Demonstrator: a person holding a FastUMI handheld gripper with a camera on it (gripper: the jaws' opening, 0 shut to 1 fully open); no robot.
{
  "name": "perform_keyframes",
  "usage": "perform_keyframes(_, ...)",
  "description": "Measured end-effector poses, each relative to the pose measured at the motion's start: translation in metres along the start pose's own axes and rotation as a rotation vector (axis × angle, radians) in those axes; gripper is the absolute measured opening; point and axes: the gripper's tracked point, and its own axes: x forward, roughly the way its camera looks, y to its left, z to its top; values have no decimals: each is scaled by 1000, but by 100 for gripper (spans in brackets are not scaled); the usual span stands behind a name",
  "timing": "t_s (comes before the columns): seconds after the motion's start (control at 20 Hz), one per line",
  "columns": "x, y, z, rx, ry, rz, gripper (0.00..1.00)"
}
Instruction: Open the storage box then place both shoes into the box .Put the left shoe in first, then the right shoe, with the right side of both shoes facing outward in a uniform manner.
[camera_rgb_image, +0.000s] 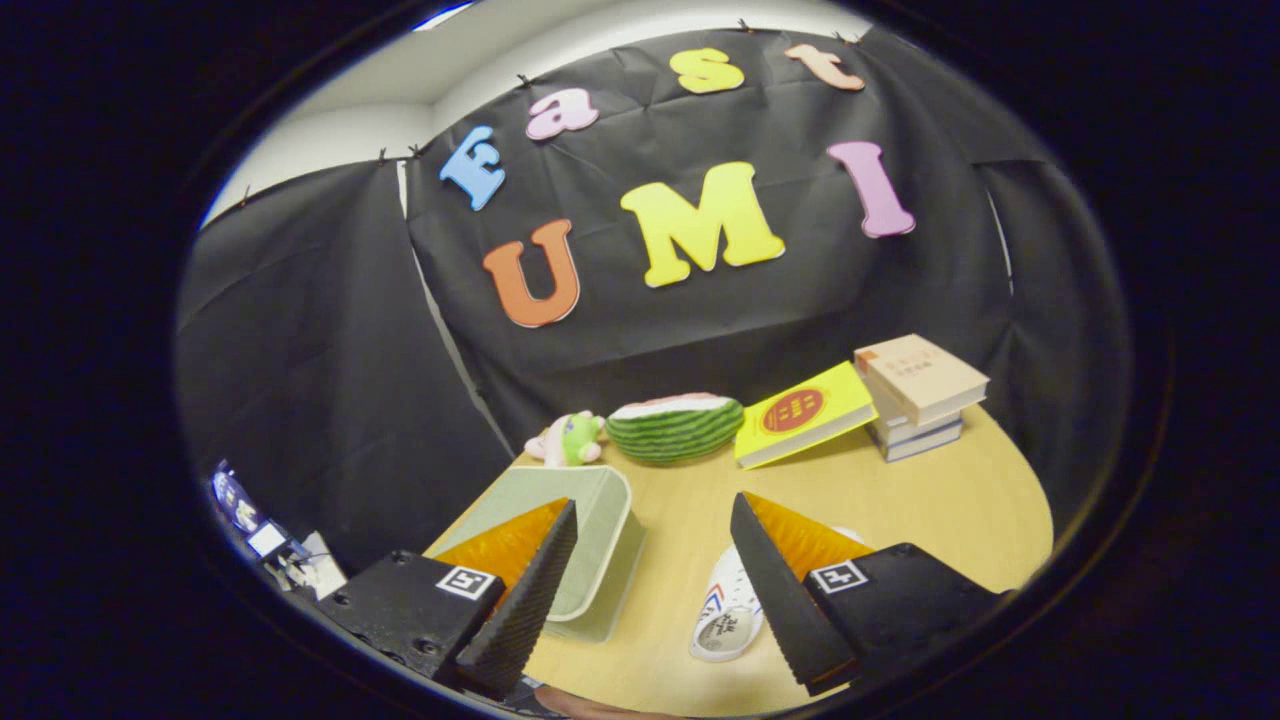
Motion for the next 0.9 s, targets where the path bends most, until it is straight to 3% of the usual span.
perform_keyframes(0.35, 68, 3, -44, 139, 205, 320, 99)
perform_keyframes(0.7, 118, 11, -62, 384, 405, 610, 98)
perform_keyframes(0.8, 130, 16, -72, 448, 485, 684, 98)
perform_keyframes(0.9, 153, 17, -80, 505, 535, 699, 98)
